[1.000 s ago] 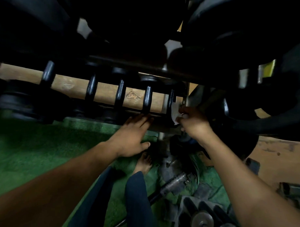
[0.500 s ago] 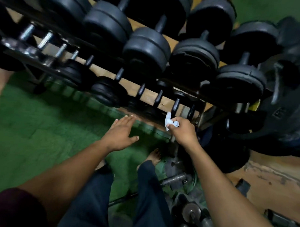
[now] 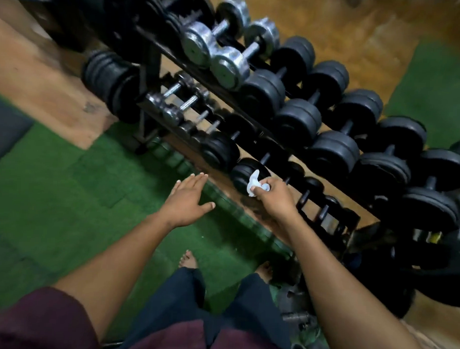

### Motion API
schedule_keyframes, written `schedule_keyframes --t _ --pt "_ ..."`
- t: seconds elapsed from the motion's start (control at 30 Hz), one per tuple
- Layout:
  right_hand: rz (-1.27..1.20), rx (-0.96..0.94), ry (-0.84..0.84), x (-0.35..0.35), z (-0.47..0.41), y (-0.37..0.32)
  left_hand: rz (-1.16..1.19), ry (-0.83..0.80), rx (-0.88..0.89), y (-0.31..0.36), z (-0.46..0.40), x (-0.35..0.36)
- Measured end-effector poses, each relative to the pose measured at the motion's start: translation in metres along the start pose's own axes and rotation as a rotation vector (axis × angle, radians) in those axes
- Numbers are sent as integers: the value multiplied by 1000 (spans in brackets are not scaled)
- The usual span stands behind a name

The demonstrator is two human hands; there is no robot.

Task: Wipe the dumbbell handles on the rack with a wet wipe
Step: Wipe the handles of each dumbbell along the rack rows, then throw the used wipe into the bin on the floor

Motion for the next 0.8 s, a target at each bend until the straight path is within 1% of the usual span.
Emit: schedule_keyframes --t 0.17,0.37,0.57,0.67,0.8 --pt "36 -148 -88 53 -2 -112 44 151 -76 -71 43 -75" --pt "26 -327 -182 96 -16 -246 68 326 -143 -142 79 -169" --pt "96 -491 -228 139 -49 -374 69 477 -189 -207 102 -266" --pt "160 -577 -232 169 -80 -439 62 530 -230 -249 107 -312" --pt "181 -631 -284 213 -116 -512 84 529 -321 -304 108 -359"
Point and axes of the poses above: each hand's wrist, its own z-axis away from the middle knuckle, its own x-axis out of the palm, y = z × x, the point moved 4 cm from there along -z, towards the middle knuckle, and after that the axes turned 8 degrees about -y, right-handed, at the moved point
